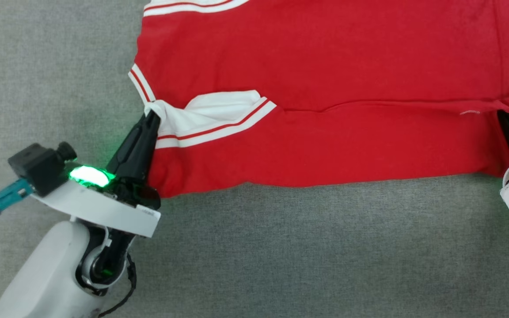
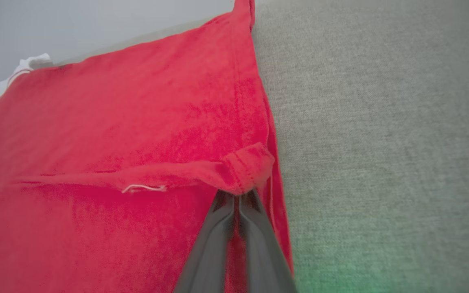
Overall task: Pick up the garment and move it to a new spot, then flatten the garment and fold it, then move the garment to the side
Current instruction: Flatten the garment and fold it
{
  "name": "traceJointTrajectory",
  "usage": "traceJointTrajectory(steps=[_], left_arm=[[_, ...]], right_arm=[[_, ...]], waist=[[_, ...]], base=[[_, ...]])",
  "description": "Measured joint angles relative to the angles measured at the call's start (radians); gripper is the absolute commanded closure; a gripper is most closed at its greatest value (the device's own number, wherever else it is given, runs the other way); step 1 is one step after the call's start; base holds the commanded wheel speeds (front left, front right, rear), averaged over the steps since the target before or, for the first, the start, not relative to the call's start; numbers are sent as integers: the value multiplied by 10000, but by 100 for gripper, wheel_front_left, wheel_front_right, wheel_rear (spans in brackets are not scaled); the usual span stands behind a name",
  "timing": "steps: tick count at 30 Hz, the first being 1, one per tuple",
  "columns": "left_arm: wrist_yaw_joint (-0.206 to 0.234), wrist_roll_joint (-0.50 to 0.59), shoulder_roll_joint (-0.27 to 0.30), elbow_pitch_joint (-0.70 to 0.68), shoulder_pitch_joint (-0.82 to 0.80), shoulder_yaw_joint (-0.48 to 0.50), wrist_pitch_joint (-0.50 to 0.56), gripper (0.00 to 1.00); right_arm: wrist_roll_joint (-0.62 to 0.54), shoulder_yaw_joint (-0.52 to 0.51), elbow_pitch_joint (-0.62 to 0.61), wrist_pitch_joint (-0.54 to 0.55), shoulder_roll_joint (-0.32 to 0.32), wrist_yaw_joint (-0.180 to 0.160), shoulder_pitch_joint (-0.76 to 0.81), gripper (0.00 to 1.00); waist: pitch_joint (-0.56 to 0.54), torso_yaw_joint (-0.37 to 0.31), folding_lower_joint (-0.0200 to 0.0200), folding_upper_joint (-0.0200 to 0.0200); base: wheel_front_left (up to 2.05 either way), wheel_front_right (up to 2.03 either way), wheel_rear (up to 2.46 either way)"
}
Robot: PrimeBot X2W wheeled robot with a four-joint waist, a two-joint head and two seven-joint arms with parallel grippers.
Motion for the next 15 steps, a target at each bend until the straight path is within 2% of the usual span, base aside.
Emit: traceJointTrajectory(steps=[5,6,8,9,10,15], left_arm=[[0,451,-23,527,-244,-274,-2,100],[0,451,-23,527,-244,-274,-2,95],[0,546,33,696,-346,-472,-2,55],[-2,587,79,811,-401,-579,-2,5],[-2,616,163,913,-456,-727,-2,0],[-2,740,800,1254,-709,-1252,186,0]], right_arm=[[-169,127,447,-173,8,0,-225,100],[-169,127,447,-173,8,0,-225,100],[-205,198,550,-267,-12,0,-265,60],[-240,219,614,-337,-15,0,-283,33],[-290,244,675,-426,-17,0,-285,0],[-476,280,940,-920,40,0,-260,0]], waist=[[114,90,0,0],[114,90,0,0],[110,111,0,0],[86,117,0,0],[50,121,0,0],[-312,134,0,0]], base=[[0,0,0],[0,0,0],[0,0,0],[0,0,0],[0,0,0],[0,0,0]])
